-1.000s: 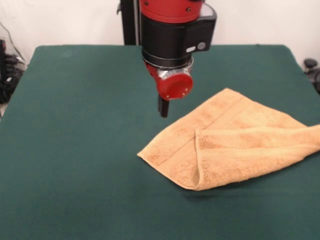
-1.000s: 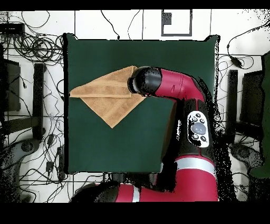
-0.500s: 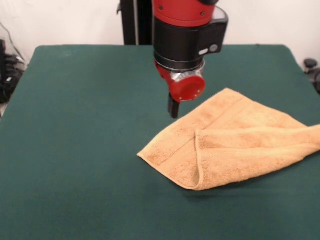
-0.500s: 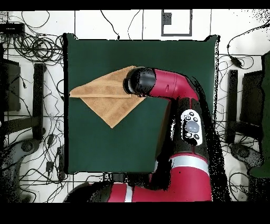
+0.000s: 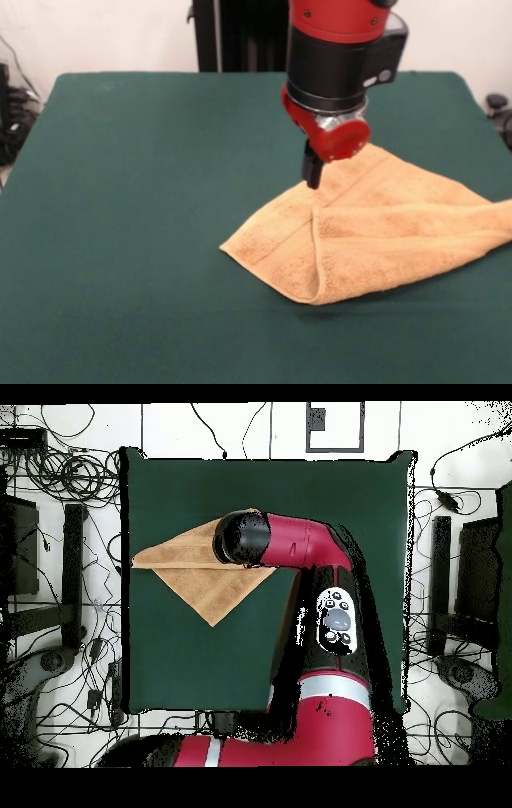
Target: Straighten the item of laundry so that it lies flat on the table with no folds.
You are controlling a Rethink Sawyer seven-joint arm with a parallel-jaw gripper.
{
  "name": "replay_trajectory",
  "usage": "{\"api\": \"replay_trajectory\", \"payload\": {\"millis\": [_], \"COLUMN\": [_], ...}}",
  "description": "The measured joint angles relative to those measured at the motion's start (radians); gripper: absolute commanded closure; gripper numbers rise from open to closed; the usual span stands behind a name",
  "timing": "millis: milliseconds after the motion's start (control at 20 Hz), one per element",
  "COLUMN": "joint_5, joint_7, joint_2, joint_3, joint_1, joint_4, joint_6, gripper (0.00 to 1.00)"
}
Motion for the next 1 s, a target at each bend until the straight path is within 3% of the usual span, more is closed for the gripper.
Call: {"api": "replay_trajectory", "payload": {"millis": [1000], "joint_5": [0.008], "joint_7": [0.0], "joint_2": [0.04], "joint_3": [-0.01], "joint_1": [0.048], "joint_4": [0.006], "joint_6": [-0.053], "gripper": [1.0]}}
